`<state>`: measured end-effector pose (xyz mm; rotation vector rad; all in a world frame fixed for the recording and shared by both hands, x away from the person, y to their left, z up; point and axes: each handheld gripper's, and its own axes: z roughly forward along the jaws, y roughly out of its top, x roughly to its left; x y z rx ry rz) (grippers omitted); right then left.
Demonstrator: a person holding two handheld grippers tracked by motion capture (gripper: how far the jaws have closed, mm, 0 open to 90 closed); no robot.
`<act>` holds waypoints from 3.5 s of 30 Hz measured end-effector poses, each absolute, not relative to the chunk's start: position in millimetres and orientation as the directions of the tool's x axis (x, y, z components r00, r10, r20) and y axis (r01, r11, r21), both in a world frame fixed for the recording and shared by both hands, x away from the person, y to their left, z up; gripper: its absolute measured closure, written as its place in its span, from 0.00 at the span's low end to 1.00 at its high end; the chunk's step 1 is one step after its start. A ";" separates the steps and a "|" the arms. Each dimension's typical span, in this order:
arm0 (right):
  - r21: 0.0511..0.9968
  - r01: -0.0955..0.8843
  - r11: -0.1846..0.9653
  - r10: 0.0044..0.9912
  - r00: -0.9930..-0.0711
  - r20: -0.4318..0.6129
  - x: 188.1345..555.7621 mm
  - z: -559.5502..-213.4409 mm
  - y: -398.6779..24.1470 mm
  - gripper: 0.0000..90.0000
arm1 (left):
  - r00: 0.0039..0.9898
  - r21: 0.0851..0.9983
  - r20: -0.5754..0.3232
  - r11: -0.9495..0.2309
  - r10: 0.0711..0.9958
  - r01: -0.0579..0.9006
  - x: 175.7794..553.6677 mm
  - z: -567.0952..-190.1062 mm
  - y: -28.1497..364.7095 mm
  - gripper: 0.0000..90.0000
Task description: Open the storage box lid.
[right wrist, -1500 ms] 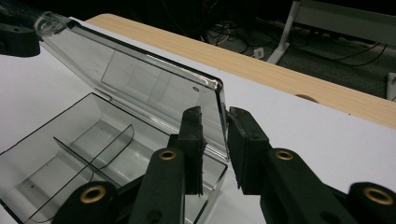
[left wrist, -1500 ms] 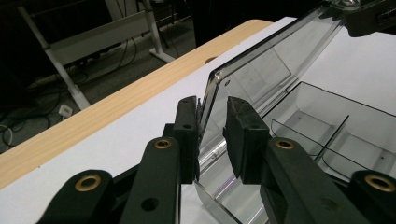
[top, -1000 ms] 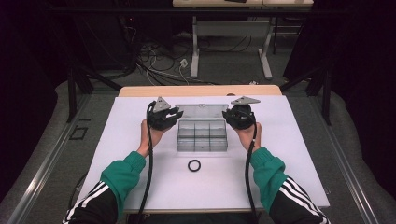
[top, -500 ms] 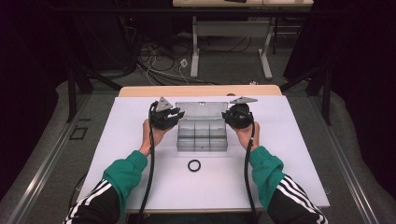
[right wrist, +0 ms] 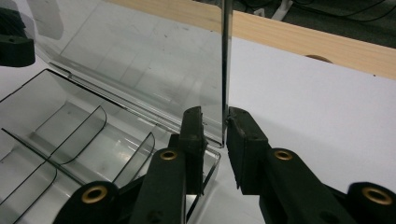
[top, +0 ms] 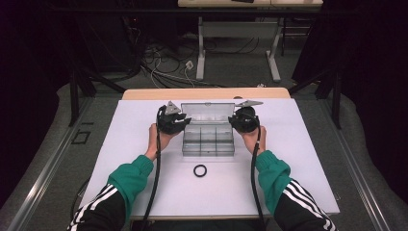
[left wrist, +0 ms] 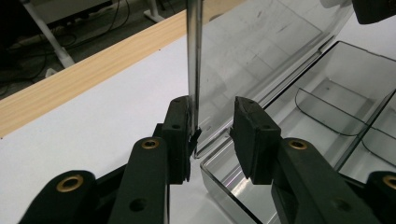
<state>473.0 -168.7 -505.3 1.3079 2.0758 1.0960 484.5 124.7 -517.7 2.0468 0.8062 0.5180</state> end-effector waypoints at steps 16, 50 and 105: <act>0.800 0.556 0.223 0.909 -0.416 0.036 479.1 -511.8 -165.5 0.87 | 0.684 0.795 0.065 -0.452 0.726 0.404 491.0 -529.5 122.3 0.75; 0.755 0.548 0.359 0.804 -0.593 0.048 433.8 -492.9 -181.4 0.27 | 0.713 0.773 0.040 -0.474 0.700 0.422 427.0 -493.6 154.4 0.10; 0.722 0.500 0.478 0.628 -0.770 0.117 374.7 -503.9 -165.2 0.00 | 0.679 0.750 0.043 -0.473 0.733 0.463 344.7 -503.1 234.3 0.00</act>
